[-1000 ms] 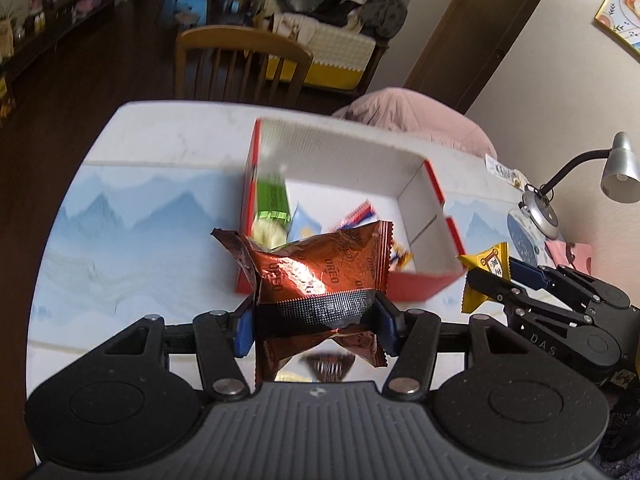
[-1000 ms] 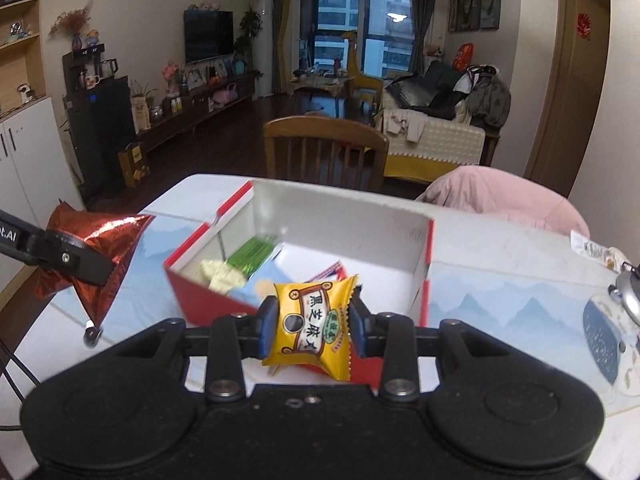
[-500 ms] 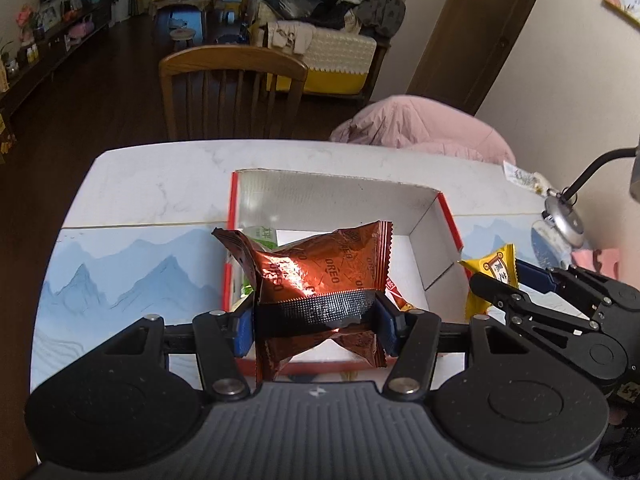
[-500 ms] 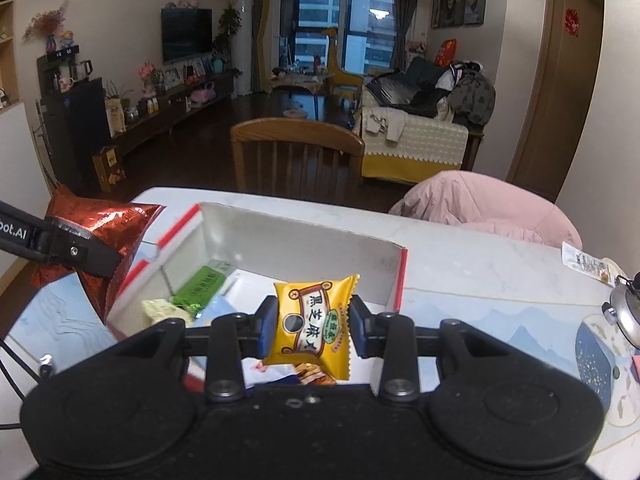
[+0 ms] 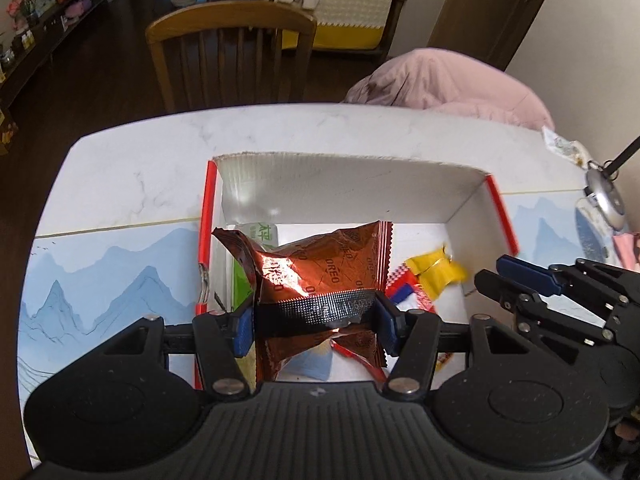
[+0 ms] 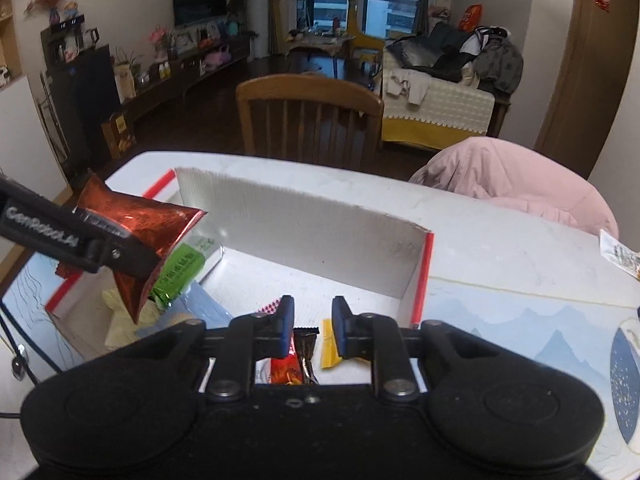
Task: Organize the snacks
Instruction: 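Carry both held packets up and over the red box, then open both tools to drop the packets into the red box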
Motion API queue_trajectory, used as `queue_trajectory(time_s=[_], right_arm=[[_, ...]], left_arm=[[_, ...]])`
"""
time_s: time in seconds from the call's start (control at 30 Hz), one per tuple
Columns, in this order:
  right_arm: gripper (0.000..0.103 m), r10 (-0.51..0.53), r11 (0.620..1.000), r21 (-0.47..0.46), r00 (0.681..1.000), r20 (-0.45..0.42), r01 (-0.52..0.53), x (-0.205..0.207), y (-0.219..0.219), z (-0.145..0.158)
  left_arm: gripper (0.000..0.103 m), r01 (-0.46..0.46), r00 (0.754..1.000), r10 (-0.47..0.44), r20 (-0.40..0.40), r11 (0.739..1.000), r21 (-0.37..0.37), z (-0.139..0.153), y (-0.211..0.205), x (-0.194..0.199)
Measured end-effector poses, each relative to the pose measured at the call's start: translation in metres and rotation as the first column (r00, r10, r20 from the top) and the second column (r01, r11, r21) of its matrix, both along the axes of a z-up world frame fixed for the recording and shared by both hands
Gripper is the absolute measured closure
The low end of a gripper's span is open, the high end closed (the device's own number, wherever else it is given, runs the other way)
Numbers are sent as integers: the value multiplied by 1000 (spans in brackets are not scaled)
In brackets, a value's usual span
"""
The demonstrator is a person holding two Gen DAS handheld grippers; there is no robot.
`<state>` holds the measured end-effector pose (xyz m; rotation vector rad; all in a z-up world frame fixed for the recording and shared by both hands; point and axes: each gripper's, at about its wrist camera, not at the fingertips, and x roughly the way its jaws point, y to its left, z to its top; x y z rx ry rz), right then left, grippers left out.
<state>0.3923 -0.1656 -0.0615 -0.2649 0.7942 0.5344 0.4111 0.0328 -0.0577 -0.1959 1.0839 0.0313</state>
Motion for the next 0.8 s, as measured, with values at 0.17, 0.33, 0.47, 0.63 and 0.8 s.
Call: queue_trajectory(time_s=[0.17, 0.33, 0.47, 0.63, 0.8], right_arm=[[79, 16, 1000, 7, 999, -38, -15, 3, -1, -11], [75, 35, 999, 15, 997, -63, -34, 3, -5, -15], [73, 50, 999, 12, 996, -77, -49, 2, -8, -18], [73, 50, 999, 9, 994, -101, -50, -1, -12, -20], [70, 49, 999, 10, 994, -101, -48, -7, -13, -16]], left_arm=[[45, 2, 998, 0, -58, 1000, 25, -25, -3, 19], [45, 13, 991, -7, -131, 999, 50, -49, -8, 34], [44, 12, 986, -4, -168, 999, 46, -59, -11, 39], [43, 17, 984, -9, -177, 999, 46, -58, -13, 41], [41, 12, 991, -8, -135, 1000, 26, -43, -12, 31]])
